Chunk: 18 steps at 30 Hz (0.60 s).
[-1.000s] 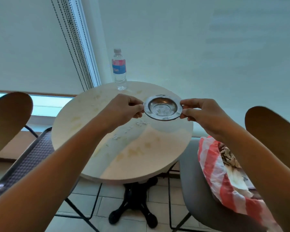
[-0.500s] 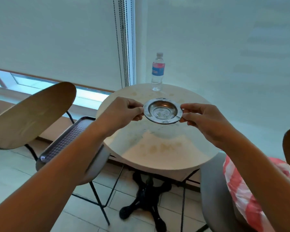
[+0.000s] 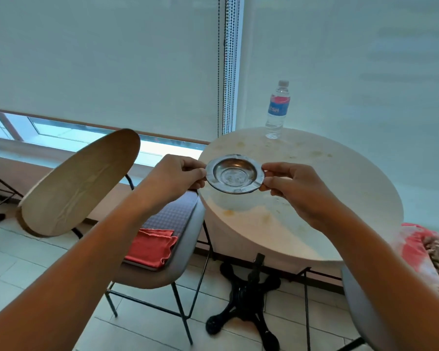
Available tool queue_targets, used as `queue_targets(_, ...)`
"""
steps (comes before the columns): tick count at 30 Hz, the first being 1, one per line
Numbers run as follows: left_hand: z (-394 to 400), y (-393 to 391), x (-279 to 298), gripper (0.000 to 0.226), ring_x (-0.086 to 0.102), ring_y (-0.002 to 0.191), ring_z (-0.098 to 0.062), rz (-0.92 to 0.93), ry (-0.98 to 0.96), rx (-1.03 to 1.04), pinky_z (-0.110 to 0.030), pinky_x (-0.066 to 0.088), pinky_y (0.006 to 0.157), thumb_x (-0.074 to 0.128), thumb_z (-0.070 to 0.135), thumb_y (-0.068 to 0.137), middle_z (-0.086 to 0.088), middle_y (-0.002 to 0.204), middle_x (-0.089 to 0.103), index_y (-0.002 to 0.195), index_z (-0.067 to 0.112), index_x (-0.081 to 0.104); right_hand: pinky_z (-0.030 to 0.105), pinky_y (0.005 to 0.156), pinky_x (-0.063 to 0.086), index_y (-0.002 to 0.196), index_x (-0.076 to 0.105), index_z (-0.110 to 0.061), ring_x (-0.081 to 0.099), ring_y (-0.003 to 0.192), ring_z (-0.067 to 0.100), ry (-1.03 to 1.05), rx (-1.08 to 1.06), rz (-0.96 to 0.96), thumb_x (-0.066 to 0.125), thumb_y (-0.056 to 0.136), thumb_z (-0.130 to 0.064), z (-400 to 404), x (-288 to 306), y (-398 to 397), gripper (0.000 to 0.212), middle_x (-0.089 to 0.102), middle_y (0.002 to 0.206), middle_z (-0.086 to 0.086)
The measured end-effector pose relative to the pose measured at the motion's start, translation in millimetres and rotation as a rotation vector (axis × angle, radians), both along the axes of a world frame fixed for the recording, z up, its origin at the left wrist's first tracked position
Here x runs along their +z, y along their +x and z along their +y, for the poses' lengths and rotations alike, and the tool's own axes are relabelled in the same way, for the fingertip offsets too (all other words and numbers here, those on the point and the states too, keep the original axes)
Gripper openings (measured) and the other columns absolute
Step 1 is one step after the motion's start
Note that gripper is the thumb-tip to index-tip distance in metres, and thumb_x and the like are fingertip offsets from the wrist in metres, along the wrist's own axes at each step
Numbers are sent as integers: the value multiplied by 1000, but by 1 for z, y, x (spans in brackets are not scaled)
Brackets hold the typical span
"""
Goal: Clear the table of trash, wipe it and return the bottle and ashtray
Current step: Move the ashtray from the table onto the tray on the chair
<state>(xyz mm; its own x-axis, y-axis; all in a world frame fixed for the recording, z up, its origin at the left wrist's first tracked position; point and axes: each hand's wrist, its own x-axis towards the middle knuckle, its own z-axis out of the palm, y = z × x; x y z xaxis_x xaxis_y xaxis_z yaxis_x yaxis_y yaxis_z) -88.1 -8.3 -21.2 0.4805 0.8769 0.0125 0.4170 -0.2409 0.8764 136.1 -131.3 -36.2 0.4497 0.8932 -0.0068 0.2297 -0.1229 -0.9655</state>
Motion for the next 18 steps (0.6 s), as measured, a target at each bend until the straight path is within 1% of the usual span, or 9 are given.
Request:
queue_targets(3, 15, -27, -5, 15, 68, 67, -2, 18, 15, 17, -9, 51, 62, 65, 15, 95, -3, 82, 75, 107, 14, 74, 24, 73, 54, 125, 66, -7, 75, 86, 19, -9, 2, -28, 66, 92, 0, 17, -4, -28, 34, 73, 98, 7)
queue_targets(6, 26, -54, -13, 19, 69, 73, -6, 27, 0, 46, -13, 55, 69, 64, 16, 95, -3, 85, 75, 113, 13, 72, 28, 77, 57, 121, 68, -10, 74, 88, 23, -13, 11, -66, 66, 91, 0, 33, -9, -57, 32, 73, 94, 5)
queue_targets(9, 31, -79, -21, 20, 67, 70, -2, 10, -34, 66, -9, 51, 64, 61, 13, 97, -7, 90, 74, 115, 11, 70, 30, 78, 58, 116, 69, -15, 74, 86, 23, -5, 34, -92, 66, 91, 0, 47, -14, -83, 30, 73, 93, 4)
queue_targets(11, 33, -94, -25, 17, 67, 67, 2, 10, -37, 92, -9, 51, 63, 60, 15, 98, -3, 88, 74, 111, 19, 69, 30, 77, 58, 111, 69, -23, 73, 84, 22, -6, 54, -126, 67, 90, -1, 57, -18, -98, 31, 73, 93, 2)
queue_targets(13, 35, -108, -31, 16, 68, 69, 2, 18, -37, 127, -12, 55, 67, 61, 18, 98, 2, 84, 74, 108, 27, 69, 31, 77, 58, 113, 69, -24, 73, 83, 19, -5, 68, -169, 68, 88, -3, 66, -25, -110, 32, 73, 93, 0)
queue_targets(14, 37, -115, -34, 16, 68, 71, 1, 15, -39, 150, -13, 55, 67, 61, 18, 97, 3, 83, 75, 108, 28, 69, 33, 79, 59, 115, 70, -23, 73, 82, 16, -7, 78, -188, 69, 88, -4, 71, -29, -115, 33, 73, 93, -2)
queue_targets(16, 39, -127, -41, 19, 70, 73, 0, 12, -34, 201, -13, 54, 66, 62, 17, 97, 4, 83, 75, 113, 23, 70, 37, 85, 60, 122, 69, -19, 73, 81, 12, -16, 103, -210, 69, 89, -7, 79, -36, -125, 35, 73, 94, -4)
queue_targets(18, 38, -136, -47, 23, 69, 73, 0, 14, -25, 241, -13, 54, 66, 62, 16, 96, 3, 86, 75, 118, 18, 70, 39, 87, 60, 128, 66, -17, 73, 81, 10, -18, 137, -216, 68, 91, -9, 85, -43, -133, 38, 73, 99, -5)
